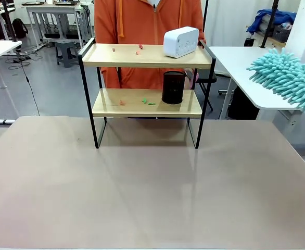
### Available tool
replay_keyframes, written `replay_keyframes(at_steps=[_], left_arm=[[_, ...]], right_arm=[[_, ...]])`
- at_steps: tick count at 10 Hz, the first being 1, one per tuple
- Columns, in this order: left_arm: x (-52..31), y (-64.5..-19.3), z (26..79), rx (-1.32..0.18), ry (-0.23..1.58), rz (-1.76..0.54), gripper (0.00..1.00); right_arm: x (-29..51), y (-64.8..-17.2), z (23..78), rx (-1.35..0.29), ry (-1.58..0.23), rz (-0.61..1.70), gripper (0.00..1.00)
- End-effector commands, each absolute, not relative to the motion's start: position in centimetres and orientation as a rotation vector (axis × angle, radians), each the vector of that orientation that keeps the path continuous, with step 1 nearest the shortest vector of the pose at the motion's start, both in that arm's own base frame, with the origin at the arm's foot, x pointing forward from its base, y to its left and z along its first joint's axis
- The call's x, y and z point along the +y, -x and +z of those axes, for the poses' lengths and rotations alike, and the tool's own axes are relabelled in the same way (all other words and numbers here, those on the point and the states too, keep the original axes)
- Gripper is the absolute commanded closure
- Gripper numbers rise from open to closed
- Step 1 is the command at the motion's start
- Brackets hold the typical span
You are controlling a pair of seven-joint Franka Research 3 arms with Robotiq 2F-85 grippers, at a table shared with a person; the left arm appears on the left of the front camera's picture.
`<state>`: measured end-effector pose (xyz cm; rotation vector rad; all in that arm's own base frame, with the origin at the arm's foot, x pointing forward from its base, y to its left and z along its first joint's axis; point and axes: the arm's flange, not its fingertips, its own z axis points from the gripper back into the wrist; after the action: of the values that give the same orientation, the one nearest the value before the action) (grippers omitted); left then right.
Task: Clean the shelf.
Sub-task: Pick up the Duster from the human, then clean the specific tier of the Shelf with the Duster once objects are removed.
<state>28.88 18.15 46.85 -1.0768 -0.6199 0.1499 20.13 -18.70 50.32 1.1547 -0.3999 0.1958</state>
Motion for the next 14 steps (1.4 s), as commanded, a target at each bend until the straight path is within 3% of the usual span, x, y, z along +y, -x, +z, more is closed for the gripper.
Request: replay_keyframes(at_steps=[1, 10, 11, 14], left_arm=[[18.1, -29.0, 46.9, -0.645, 1.088, 0.135, 0.00], [18.1, -29.0, 46.9, -0.645, 1.088, 0.135, 0.00], [18.1, -29.0, 46.9, -0.645, 1.088, 0.135, 0.00], [18.1, -29.0, 46.9, -0.645, 1.088, 0.135, 0.00]], right_arm=[[-18.8, -20.2, 50.9, -0.413, -1.158, 0.165, 1.00], [-18.8, -20.2, 50.9, -0.413, -1.158, 0.165, 1.00], [-18.7, -20.1, 50.3, -0.401, -1.154, 0.194, 0.88], [-12.8, -20.6, 52.3, -0.193, -0.900, 0.493, 0.88]])
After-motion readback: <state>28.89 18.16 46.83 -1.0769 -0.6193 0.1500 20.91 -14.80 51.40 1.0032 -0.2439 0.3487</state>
